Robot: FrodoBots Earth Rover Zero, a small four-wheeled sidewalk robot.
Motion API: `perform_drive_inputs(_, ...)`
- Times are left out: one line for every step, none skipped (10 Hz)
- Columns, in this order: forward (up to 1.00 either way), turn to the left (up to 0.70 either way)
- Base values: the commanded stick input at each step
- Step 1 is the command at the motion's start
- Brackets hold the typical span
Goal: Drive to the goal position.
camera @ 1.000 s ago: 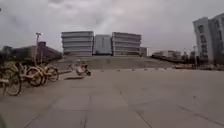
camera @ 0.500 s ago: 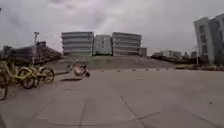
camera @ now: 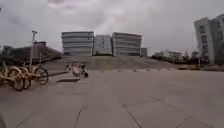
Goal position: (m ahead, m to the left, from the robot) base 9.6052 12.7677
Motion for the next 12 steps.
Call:
perform_drive_inputs(0.70,-0.01)
perform_drive_inputs(0.70,-0.01)
perform_drive_inputs(0.70,-0.01)
perform_drive_inputs(0.70,-0.01)
perform_drive_inputs(0.70,-0.01)
perform_drive_inputs(0.70,-0.01)
perform_drive_inputs(0.70,-0.01)
perform_drive_inputs(0.70,-0.01)
perform_drive_inputs(0.70,-0.01)
perform_drive_inputs(0.70,-0.01)
perform_drive_inputs(0.70,-0.01)
perform_drive_inputs(0.70,-0.01)
